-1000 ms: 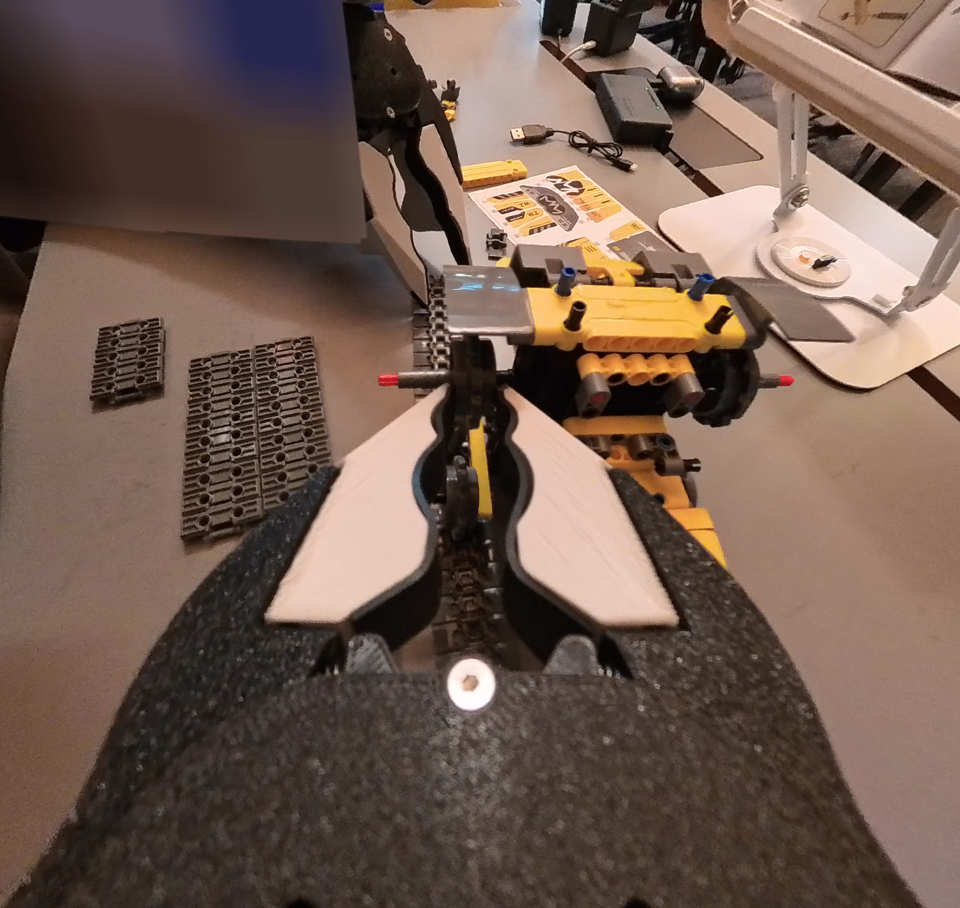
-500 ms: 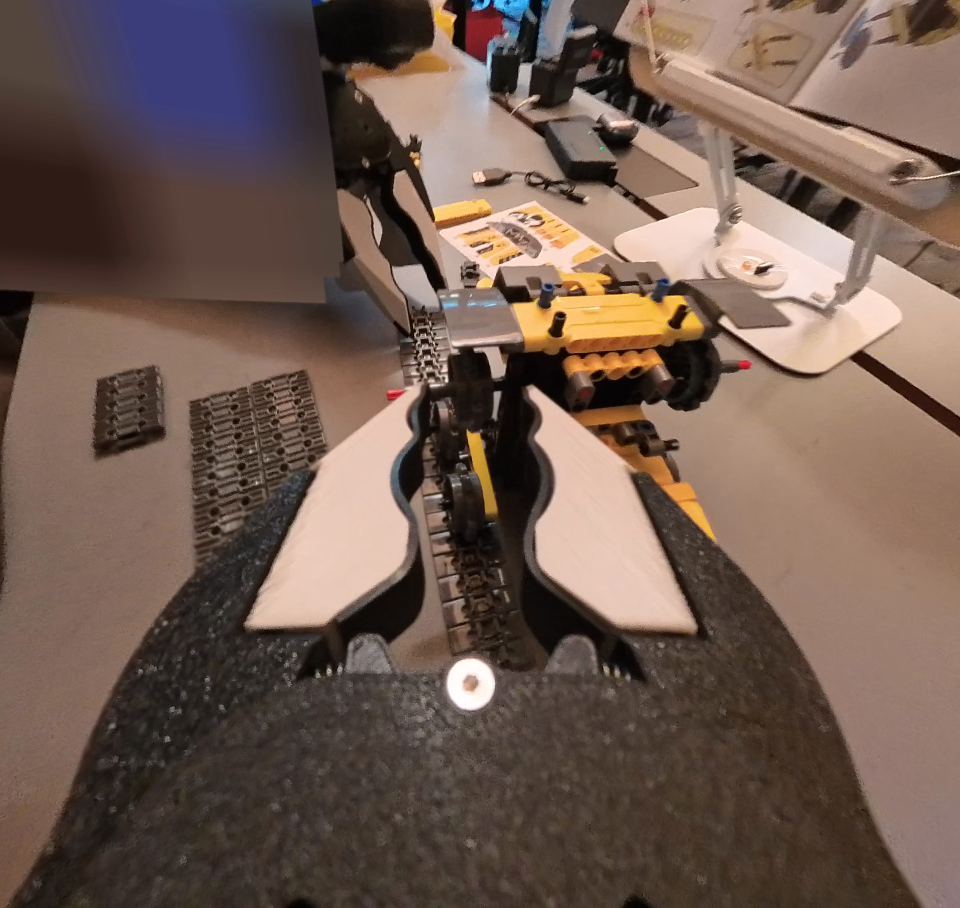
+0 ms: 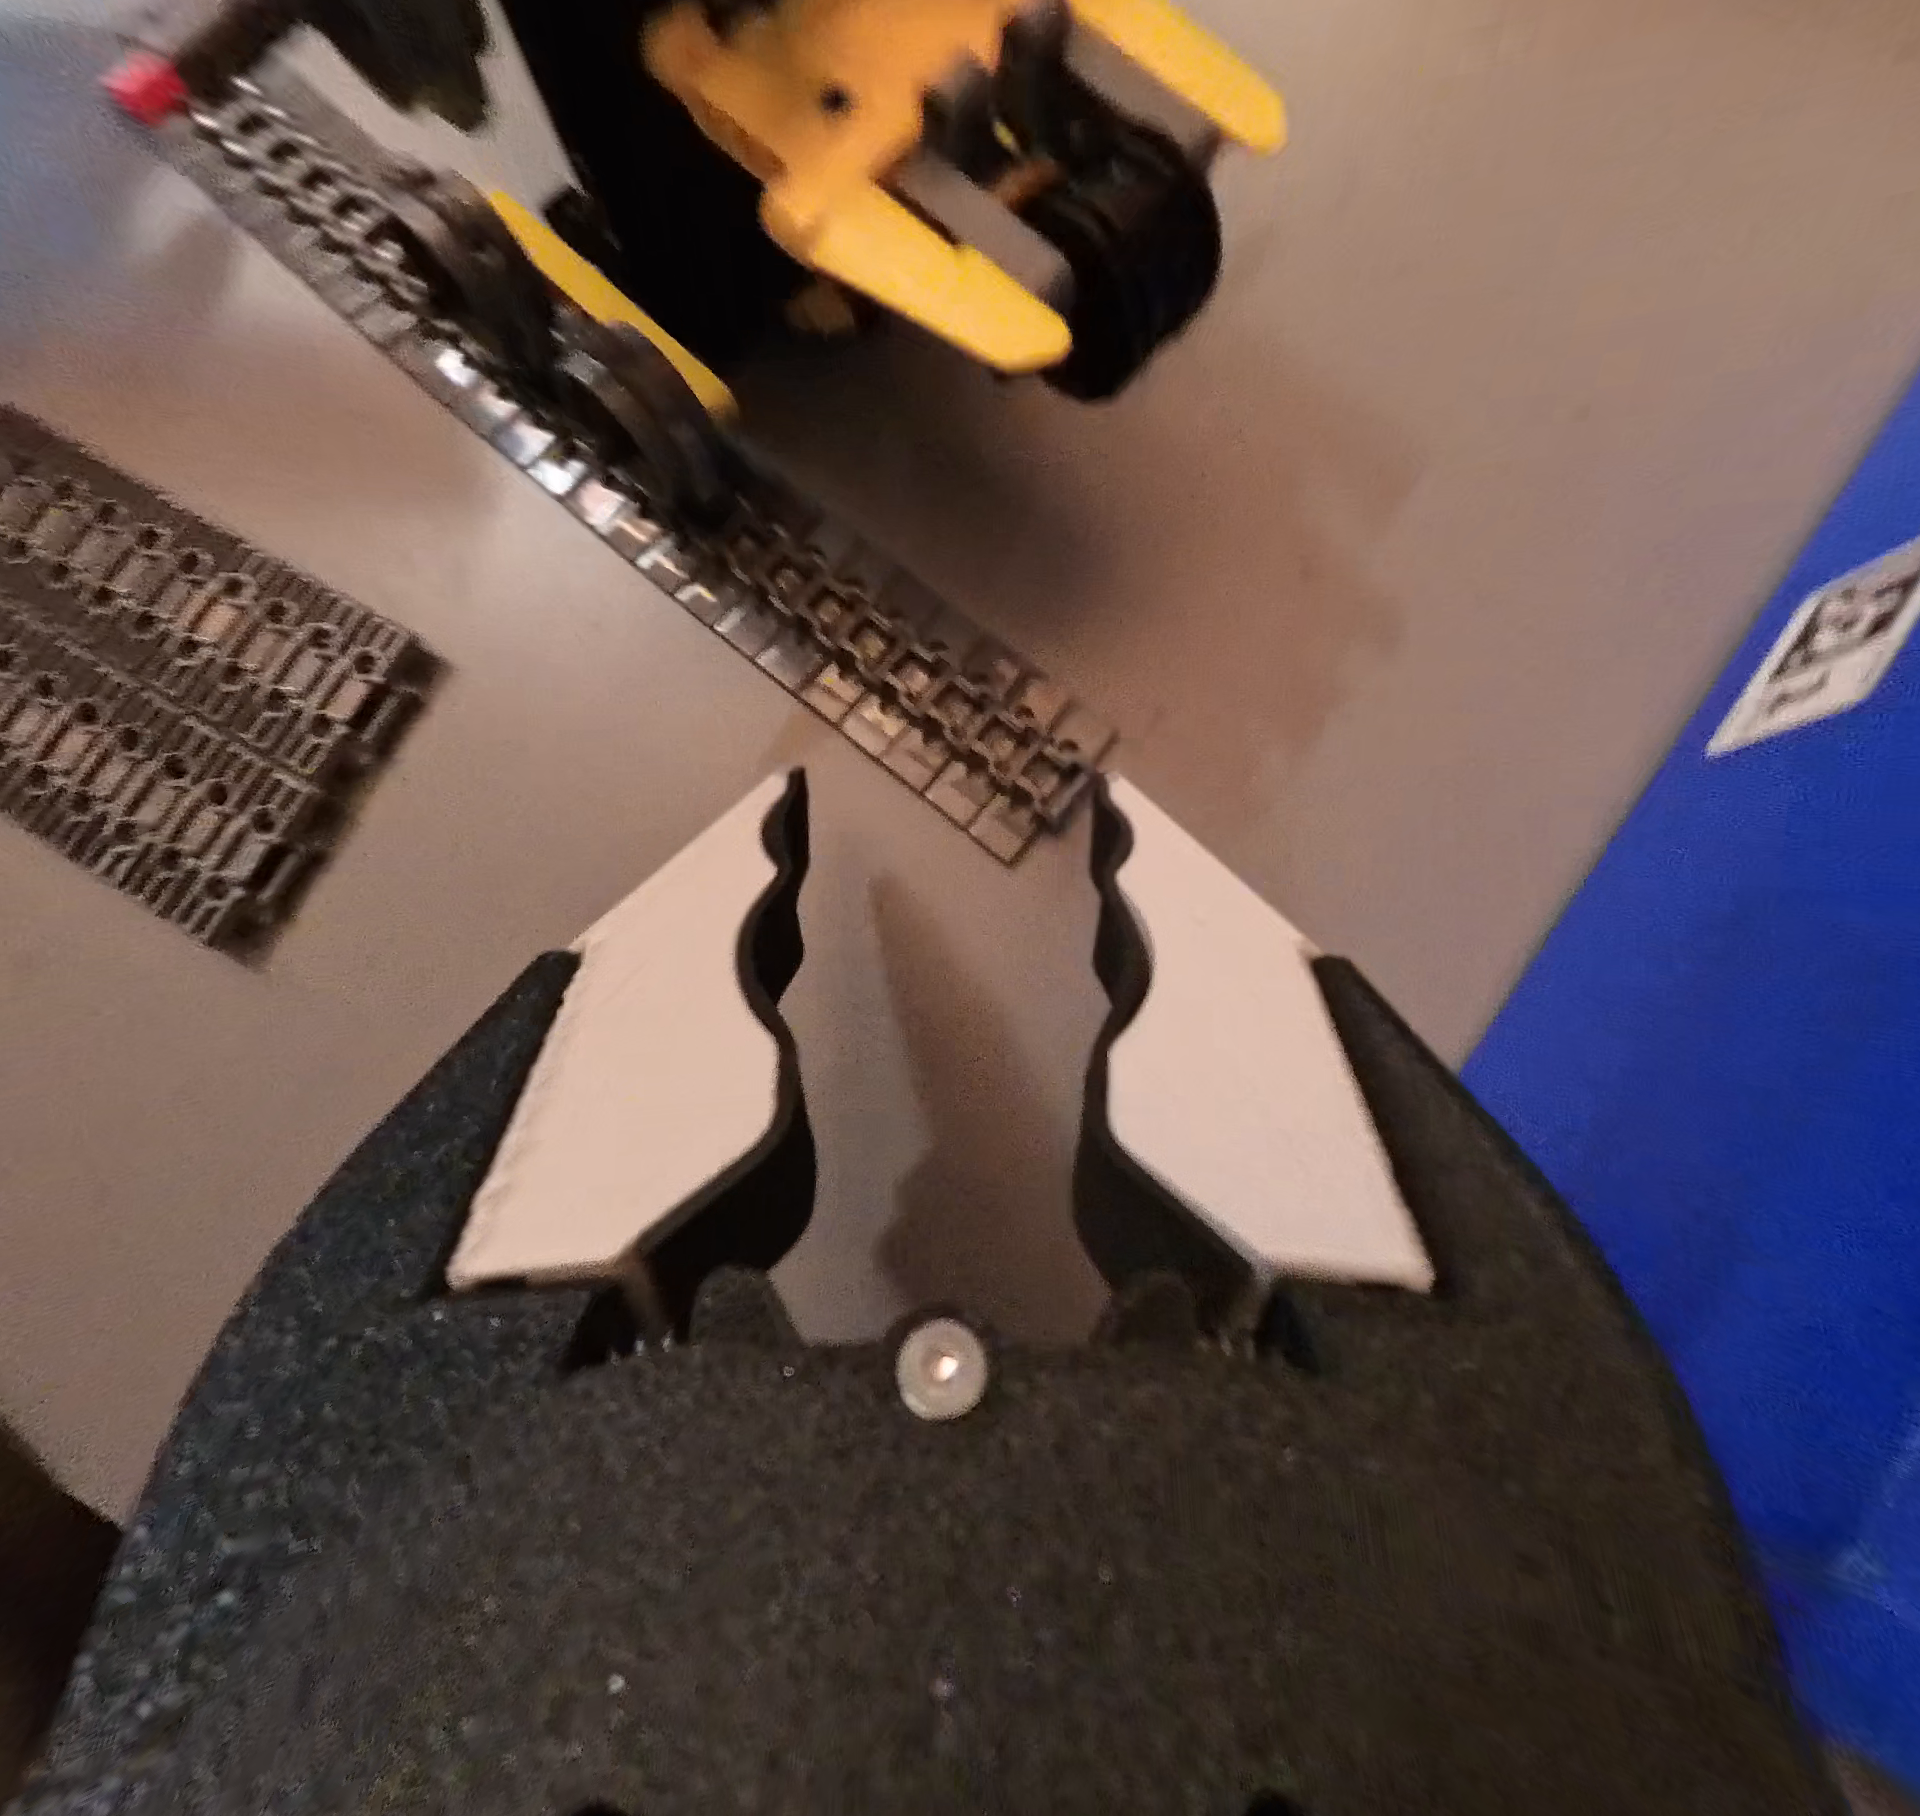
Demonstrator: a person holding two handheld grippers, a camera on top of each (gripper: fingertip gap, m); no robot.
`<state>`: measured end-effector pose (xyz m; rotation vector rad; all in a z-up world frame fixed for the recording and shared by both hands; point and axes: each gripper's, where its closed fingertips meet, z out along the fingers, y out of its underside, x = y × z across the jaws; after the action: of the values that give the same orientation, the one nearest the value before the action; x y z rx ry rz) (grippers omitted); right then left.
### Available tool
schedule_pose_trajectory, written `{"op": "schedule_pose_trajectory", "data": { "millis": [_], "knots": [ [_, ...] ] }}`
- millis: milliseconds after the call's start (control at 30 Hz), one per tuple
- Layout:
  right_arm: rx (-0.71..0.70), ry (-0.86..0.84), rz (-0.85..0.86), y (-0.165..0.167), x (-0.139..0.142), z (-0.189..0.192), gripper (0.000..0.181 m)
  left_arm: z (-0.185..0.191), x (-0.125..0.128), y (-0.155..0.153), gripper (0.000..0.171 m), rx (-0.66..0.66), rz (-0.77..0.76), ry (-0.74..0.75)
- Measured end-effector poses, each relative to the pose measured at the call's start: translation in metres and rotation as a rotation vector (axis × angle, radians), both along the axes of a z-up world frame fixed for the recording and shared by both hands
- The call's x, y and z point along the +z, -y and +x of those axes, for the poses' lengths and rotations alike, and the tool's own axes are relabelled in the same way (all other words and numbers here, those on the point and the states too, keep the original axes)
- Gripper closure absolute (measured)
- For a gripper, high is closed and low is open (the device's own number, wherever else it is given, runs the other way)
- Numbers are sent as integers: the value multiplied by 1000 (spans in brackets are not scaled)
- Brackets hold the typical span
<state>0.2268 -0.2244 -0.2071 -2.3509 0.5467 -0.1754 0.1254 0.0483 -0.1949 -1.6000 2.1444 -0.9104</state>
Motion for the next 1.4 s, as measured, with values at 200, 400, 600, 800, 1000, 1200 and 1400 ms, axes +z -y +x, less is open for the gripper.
{"op": "schedule_pose_trajectory", "data": {
  "millis": [200,400,600,800,1000,1200,1400],
  "knots": [
    [-83,-61,-6,3,-17,6,116,-19,-19,7,105,-33,21,-78],
    [-57,20,-47,4,-19,11,145,-22,-31,15,108,-75,63,-113],
    [-73,28,-30,5,-19,16,154,-18,-32,10,129,-44,115,-94],
    [-81,35,-1,4,-18,16,155,-12,-31,16,153,-50,90,-63],
    [-91,16,50,3,-17,17,154,-7,-30,23,154,-49,49,-46],
    [-95,-34,106,1,-15,16,149,-6,-29,25,150,-42,-5,-45],
    [-104,-62,152,0,-12,16,147,-6,-26,28,145,-40,-66,-43]
  ]
}}
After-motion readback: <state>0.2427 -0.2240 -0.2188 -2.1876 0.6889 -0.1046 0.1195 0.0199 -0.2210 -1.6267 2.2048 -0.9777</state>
